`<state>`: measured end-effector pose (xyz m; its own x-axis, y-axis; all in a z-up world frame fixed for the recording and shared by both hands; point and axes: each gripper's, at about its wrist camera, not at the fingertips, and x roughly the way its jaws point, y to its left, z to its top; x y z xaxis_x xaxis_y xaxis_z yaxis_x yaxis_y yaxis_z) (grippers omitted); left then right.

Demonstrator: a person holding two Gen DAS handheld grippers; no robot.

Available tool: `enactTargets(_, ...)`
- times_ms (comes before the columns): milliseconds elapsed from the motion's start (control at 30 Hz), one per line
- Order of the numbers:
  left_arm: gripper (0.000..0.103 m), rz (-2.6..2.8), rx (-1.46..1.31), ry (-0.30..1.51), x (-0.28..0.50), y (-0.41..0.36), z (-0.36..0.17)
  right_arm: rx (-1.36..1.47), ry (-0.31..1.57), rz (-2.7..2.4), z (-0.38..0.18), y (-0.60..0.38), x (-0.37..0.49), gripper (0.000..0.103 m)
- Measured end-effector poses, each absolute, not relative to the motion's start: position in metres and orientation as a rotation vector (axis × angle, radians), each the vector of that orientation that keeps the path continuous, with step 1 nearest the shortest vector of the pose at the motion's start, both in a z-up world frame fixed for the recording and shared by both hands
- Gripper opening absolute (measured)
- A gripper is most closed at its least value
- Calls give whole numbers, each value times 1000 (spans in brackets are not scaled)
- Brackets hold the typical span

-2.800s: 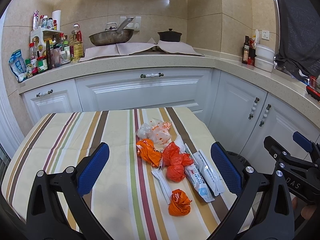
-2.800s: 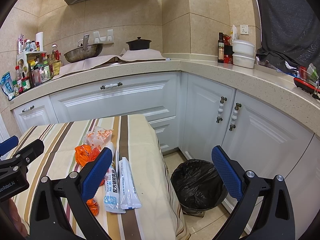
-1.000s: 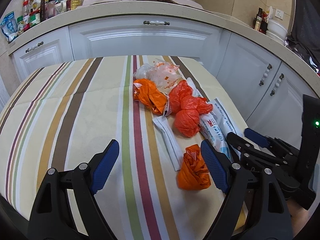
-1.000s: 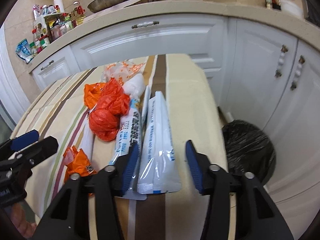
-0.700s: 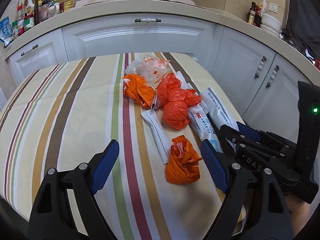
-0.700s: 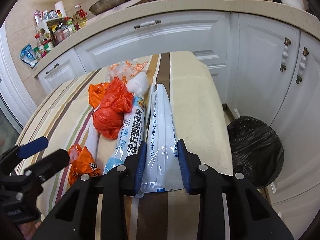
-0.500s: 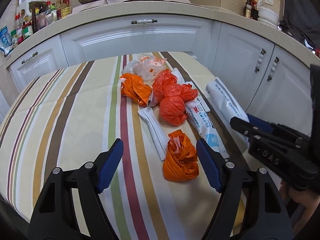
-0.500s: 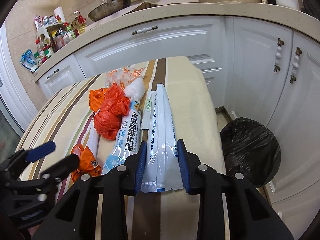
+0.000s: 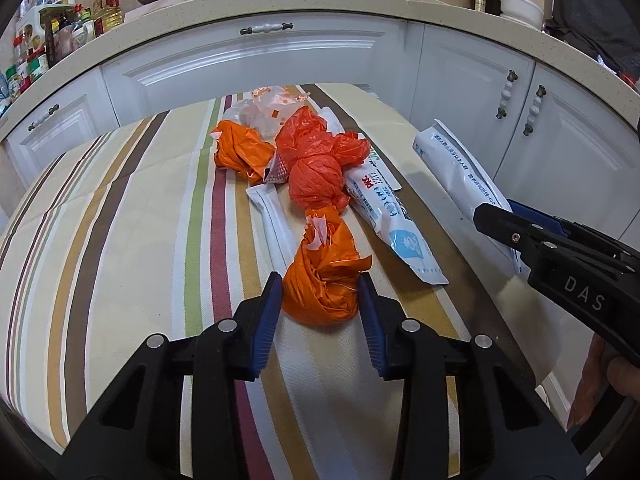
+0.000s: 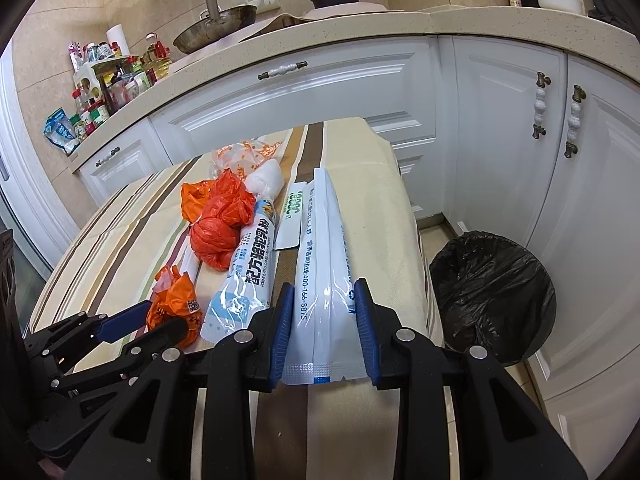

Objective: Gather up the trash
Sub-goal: 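Carry the white tube over the black bin with the right gripper and release it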

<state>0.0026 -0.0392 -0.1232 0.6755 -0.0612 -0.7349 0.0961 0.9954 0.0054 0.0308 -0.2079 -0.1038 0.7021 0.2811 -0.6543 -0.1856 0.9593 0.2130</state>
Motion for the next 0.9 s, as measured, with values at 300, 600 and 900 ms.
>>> enactTargets(300, 36, -80, 28, 774, -7, -30, -105, 122, 731, 248, -98, -209, 25, 32)
enactTargets(600, 36, -109, 16, 711, -1, -37, -75, 102, 678, 151, -84, -231, 24, 32)
enactTargets(900, 36, -191, 47, 668, 31, -86, -60, 115, 654, 7, -83, -279, 33, 32)
